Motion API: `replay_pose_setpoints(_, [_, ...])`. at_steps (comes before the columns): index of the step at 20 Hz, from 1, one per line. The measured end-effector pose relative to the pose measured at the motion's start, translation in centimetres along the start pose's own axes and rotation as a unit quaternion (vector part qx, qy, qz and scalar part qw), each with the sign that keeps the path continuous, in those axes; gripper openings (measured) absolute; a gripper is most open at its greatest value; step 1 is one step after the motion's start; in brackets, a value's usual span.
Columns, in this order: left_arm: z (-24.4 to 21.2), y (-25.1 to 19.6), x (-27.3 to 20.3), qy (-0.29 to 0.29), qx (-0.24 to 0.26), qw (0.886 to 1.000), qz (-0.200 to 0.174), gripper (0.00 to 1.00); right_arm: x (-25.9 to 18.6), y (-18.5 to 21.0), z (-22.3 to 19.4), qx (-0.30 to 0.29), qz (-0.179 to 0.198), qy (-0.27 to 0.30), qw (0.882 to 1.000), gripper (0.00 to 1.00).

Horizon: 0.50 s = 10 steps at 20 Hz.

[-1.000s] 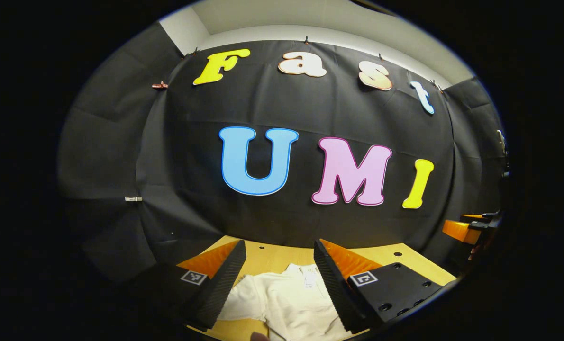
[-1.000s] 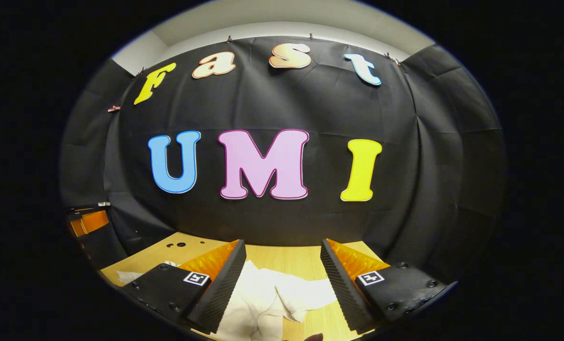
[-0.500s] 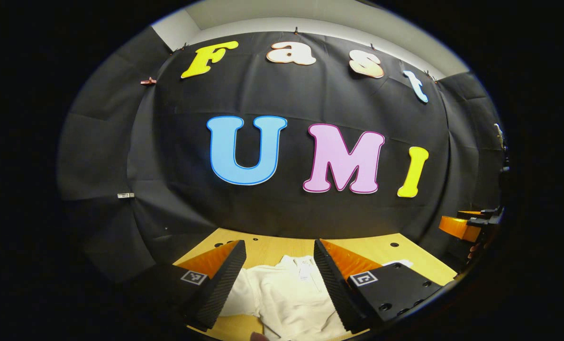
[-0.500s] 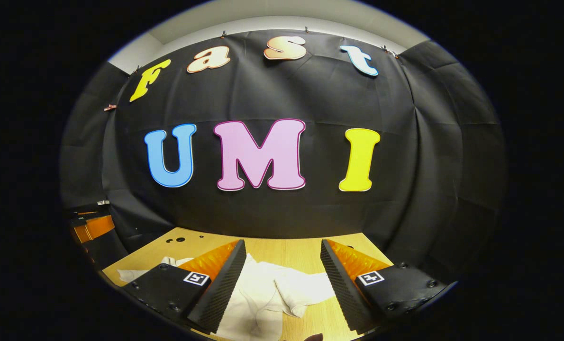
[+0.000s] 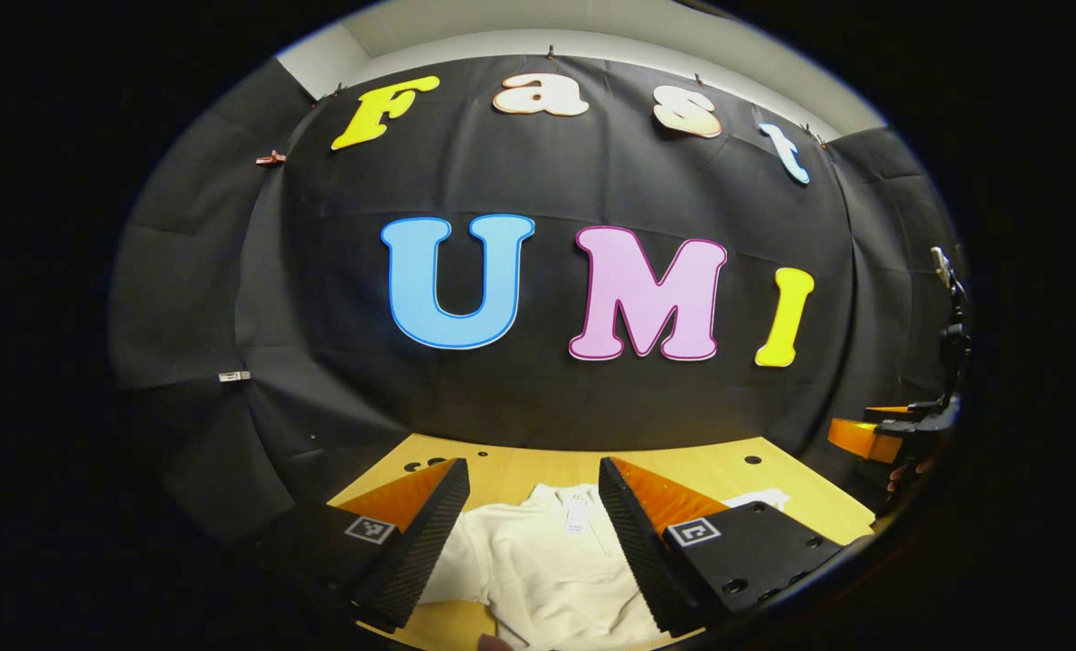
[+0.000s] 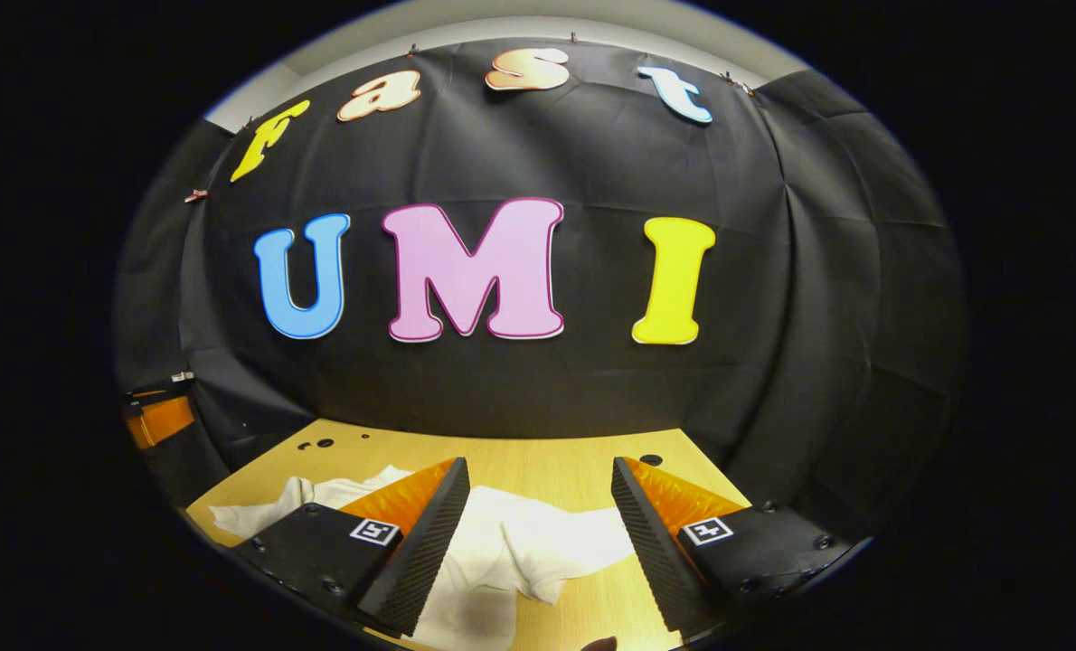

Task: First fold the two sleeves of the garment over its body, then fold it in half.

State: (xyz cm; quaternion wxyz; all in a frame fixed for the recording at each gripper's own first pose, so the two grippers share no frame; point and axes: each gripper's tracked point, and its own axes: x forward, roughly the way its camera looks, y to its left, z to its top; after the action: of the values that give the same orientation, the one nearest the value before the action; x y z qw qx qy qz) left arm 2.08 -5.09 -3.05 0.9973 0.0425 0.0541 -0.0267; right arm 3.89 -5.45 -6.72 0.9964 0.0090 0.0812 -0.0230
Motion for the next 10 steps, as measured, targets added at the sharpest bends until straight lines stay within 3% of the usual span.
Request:
replay_pose_setpoints(4, [-1.0, -1.3, 0.6, 0.015, 0.002, 1.000, -0.004, 0.93, 4.4, -3.5, -4.5, -0.001, -0.004, 0.053, 0.999, 0.97])
replay_pose_setpoints(10, [-2.8, -2.7, 1.6, 0.036, 0.001, 0.999, 0.005, 0.93, 11.6, -10.7, -12.0, 0.023, -0.041, 0.122, 0.991, 0.97])
